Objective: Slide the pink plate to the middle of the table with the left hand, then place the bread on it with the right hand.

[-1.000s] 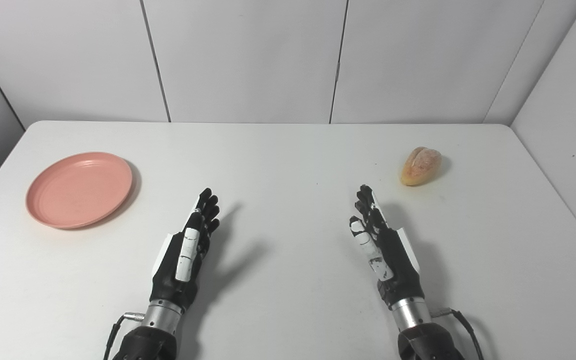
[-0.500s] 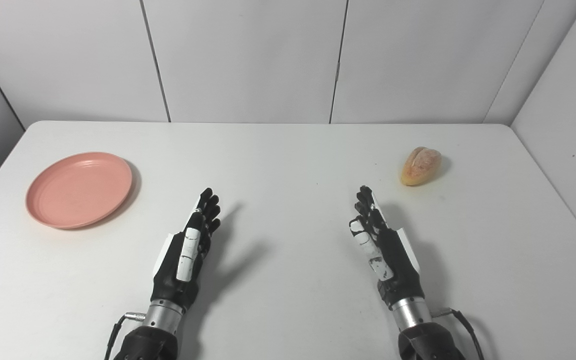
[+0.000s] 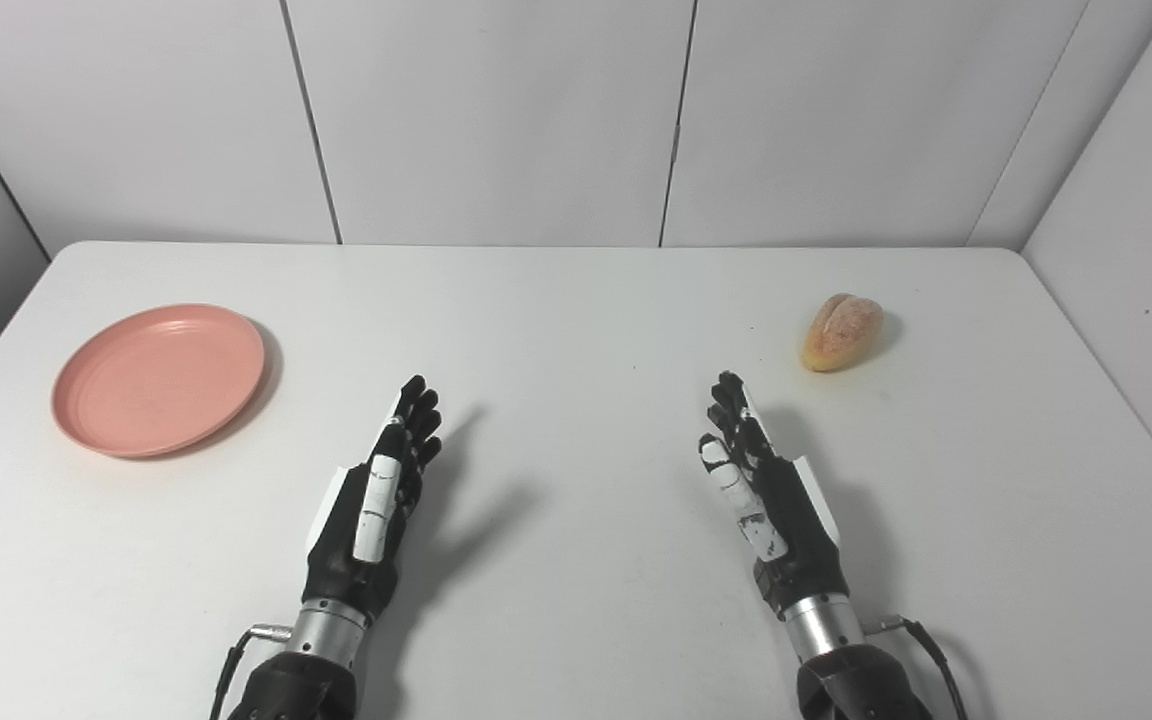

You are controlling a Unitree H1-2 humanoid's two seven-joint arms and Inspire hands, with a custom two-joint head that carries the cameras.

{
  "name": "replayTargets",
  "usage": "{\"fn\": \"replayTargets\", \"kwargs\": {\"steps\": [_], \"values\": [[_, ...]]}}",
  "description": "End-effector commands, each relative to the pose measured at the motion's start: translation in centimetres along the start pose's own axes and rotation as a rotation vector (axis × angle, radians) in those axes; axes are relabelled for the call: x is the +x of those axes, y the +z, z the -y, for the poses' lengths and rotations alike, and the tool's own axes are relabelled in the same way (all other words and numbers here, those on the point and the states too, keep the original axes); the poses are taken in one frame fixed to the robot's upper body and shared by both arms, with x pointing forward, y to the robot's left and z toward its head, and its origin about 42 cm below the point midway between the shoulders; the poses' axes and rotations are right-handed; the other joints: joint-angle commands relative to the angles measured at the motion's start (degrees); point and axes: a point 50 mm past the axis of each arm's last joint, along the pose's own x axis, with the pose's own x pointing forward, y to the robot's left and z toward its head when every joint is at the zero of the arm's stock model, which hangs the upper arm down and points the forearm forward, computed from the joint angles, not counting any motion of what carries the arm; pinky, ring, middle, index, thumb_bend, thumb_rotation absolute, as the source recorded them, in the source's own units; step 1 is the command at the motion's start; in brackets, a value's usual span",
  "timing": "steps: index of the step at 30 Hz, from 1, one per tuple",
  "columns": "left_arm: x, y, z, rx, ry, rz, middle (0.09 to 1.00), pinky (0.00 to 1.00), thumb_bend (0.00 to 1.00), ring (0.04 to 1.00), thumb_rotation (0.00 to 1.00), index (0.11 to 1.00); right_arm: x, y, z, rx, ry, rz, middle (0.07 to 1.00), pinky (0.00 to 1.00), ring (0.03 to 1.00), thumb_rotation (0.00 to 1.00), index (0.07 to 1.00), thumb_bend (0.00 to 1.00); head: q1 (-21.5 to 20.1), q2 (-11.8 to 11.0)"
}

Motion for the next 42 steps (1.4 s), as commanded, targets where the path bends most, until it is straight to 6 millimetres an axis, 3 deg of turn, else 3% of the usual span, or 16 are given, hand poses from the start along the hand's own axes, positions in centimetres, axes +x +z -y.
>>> {"fn": "replayTargets", "kwargs": {"steps": [1, 4, 17, 27, 35, 42], "values": [[0.8, 1.6, 0.5, 0.002, -0.011, 0.079, 1.0, 1.0, 0.71, 1.0, 1.0, 1.0, 0.5, 1.4, 0.0, -0.009, 0.009, 0.056, 1.0, 0.93, 1.0, 0.83, 1.0, 0.67, 0.09, -0.02], [0.8, 1.6, 0.5, 0.004, -0.009, 0.085, 1.0, 1.0, 0.71, 1.0, 1.0, 1.0, 0.4, 1.5, 0.0, -0.024, 0.01, 0.062, 1.0, 0.98, 1.0, 0.84, 1.0, 0.67, -0.05, 0.0], [0.3, 1.8, 0.9, 0.038, 0.003, 0.147, 1.0, 1.0, 0.73, 1.0, 1.0, 1.0, 0.0, 2.0, 0.2, -0.074, 0.026, 0.13, 1.0, 1.0, 1.0, 0.87, 1.0, 0.66, 0.76, -0.38], [0.2, 1.0, 2.3, 0.024, 0.017, 0.165, 1.0, 1.0, 0.72, 1.0, 1.0, 1.0, -0.7, 1.5, 1.3, -0.072, 0.016, 0.141, 1.0, 1.0, 1.0, 0.86, 1.0, 0.64, 8.43, -4.25], [0.3, 1.1, 3.3, 0.009, 0.02, 0.187, 1.0, 1.0, 0.71, 1.0, 1.0, 1.0, -1.3, 1.5, 1.9, -0.064, 0.015, 0.177, 1.0, 1.0, 1.0, 0.85, 1.0, 0.63, 10.76, -6.42], [0.1, 0.9, 3.8, 0.031, 0.019, 0.171, 1.0, 1.0, 0.76, 1.0, 1.0, 1.0, -1.4, 1.6, 2.5, -0.074, 0.02, 0.209, 1.0, 1.0, 1.0, 0.86, 1.0, 0.59, 11.13, -6.87]]}}
